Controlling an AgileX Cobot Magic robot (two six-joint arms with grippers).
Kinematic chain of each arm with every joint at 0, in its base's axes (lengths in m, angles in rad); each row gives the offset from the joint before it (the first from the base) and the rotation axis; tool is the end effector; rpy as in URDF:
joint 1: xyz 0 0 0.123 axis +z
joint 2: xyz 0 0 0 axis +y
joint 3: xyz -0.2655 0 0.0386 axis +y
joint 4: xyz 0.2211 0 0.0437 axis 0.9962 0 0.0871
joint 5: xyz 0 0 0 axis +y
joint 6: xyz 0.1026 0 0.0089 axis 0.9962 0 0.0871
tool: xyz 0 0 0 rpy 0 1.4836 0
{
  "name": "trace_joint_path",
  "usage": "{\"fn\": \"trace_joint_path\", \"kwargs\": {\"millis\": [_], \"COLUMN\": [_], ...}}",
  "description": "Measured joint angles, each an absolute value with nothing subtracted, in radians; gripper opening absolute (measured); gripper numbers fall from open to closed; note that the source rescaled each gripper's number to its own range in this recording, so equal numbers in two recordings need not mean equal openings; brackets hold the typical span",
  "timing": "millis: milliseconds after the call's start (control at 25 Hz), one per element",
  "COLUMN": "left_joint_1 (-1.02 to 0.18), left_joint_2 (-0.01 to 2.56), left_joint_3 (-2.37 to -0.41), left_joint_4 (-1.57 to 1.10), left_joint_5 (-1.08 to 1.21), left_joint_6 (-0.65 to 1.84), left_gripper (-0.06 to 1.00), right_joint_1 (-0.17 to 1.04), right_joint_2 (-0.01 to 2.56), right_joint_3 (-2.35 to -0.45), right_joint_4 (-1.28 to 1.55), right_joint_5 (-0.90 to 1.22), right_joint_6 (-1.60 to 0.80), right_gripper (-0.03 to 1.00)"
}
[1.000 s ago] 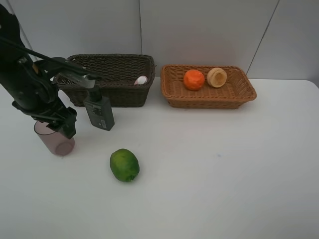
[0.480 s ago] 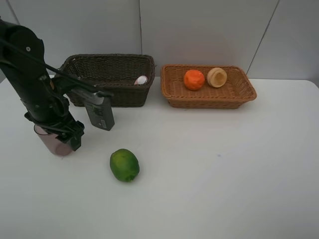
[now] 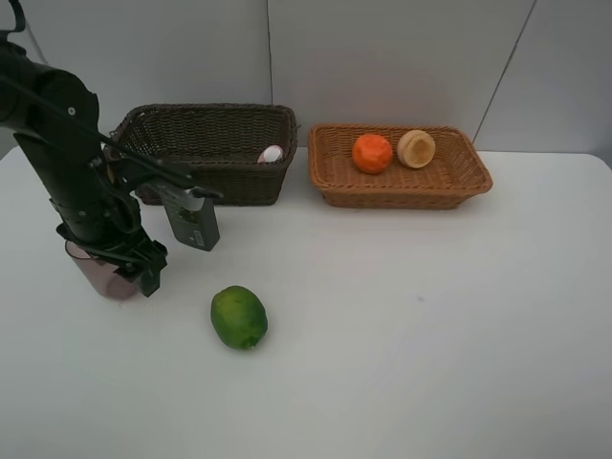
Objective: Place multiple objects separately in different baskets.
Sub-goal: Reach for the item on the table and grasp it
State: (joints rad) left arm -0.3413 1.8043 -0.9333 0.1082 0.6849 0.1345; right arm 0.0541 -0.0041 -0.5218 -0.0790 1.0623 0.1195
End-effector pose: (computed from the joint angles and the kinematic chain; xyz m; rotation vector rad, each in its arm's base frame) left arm 0.2714 -0.0889 0.1292 0.8321 2.9148 0.0937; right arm -0.0034 -0.0073 0.2647 0.0709 2.0163 0.0162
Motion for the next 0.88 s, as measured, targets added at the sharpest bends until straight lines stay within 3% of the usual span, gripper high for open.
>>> {"fn": "trace_joint_path", "kwargs": {"millis": [720, 880], "left_joint_1": [-0.364, -0.364], "left_joint_2": [1.851, 1.851], "left_joint_3": [-0.933, -0.933], "left_joint_4": [0.141, 0.182], "left_joint_5": [0.665, 0.665], "left_joint_6": [0.122, 0.075], "left_gripper": [1.0, 0.87], "right_joint_1": [0.054, 0.054], "right_joint_2": [-0.004, -0.004], "right_joint_3": [-0.522, -0.522], "right_joint_4": [-0.079, -0.079], "right_joint_5": [1.062, 1.062], "right_joint_6": [0.12, 0.12], "right_gripper": [0.97, 0.97]}}
